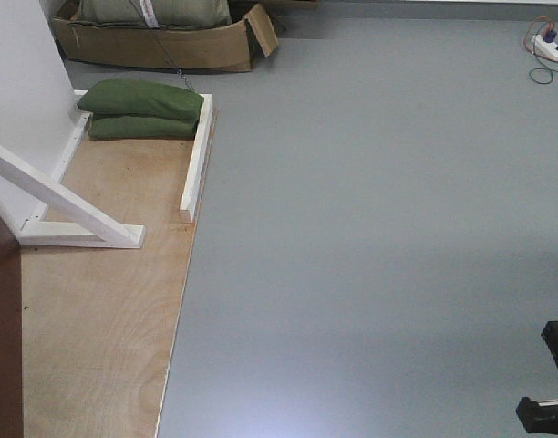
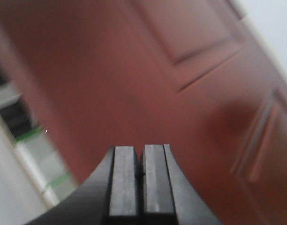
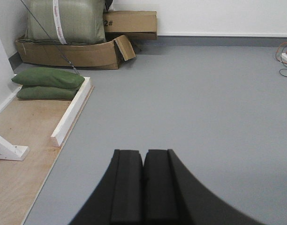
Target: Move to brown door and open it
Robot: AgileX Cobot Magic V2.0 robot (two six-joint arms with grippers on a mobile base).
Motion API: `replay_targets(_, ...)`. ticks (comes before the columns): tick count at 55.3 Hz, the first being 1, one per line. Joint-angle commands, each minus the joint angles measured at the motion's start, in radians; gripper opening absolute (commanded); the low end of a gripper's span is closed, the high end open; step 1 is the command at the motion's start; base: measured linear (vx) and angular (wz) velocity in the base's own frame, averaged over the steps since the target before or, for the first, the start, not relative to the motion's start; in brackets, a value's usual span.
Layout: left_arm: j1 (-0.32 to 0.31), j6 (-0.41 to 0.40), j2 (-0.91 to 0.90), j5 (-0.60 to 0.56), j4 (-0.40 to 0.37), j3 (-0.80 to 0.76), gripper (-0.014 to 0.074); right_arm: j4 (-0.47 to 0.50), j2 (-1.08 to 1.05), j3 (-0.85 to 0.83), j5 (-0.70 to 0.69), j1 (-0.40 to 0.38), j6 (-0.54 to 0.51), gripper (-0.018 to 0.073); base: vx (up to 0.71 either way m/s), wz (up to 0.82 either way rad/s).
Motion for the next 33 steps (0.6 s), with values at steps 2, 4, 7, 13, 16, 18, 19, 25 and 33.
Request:
replay_targets(2,0.012,-0.29,0.029,0.08,0.201,-0.024,0.0136,-0.003,-0.006,0.004,-0.078,0.002,-0.006,0.0,0.0,0.0)
replay_targets(4,0.012,-0.367,0.036,0.13,0.252,-0.024,0.0136,-0.003,-0.006,0.004,-0.078,0.002,-0.006,0.0,0.0,0.0)
replay_targets(7,0.012,-0.482,0.05,0.203,0.316,-0.025,0.0136,-0.003,-0.006,0.004,-0.078,0.002,-0.006,0.0,0.0,0.0)
replay_targets(13,0.012,-0.606,0.078,0.347,0.441,-0.025,0.0136,-0.003,-0.006,0.004,-0.078,0.002,-0.006,0.0,0.0,0.0)
replay_targets(16,0.012,-0.641,0.089,0.393,0.481,-0.025,0.0136,-0.003,-0.006,0.004,-0.078,0.002,-0.006,0.0,0.0,0.0)
replay_targets(18,0.012,-0.66,0.098,0.424,0.506,-0.025,0.0136,-0.003,-0.006,0.004,-0.078,0.002,-0.006,0.0,0.0,0.0)
replay_targets(19,0.012,-0.666,0.101,0.435,0.512,-0.025,0.0136,-0.003,-0.006,0.004,-0.078,0.002,-0.006,0.0,0.0,0.0)
replay_targets(25,0.024,-0.709,0.117,0.445,0.537,-0.025,0.0136,-0.003,-0.006,0.004,-0.078,0.002,-0.006,0.0,0.0,0.0)
replay_targets(33,0.08,-0.716,0.136,0.442,0.529,-0.028,0.0136,-0.003,-0.006,0.004,-0.078,0.002,-0.006,0.0,0.0,0.0)
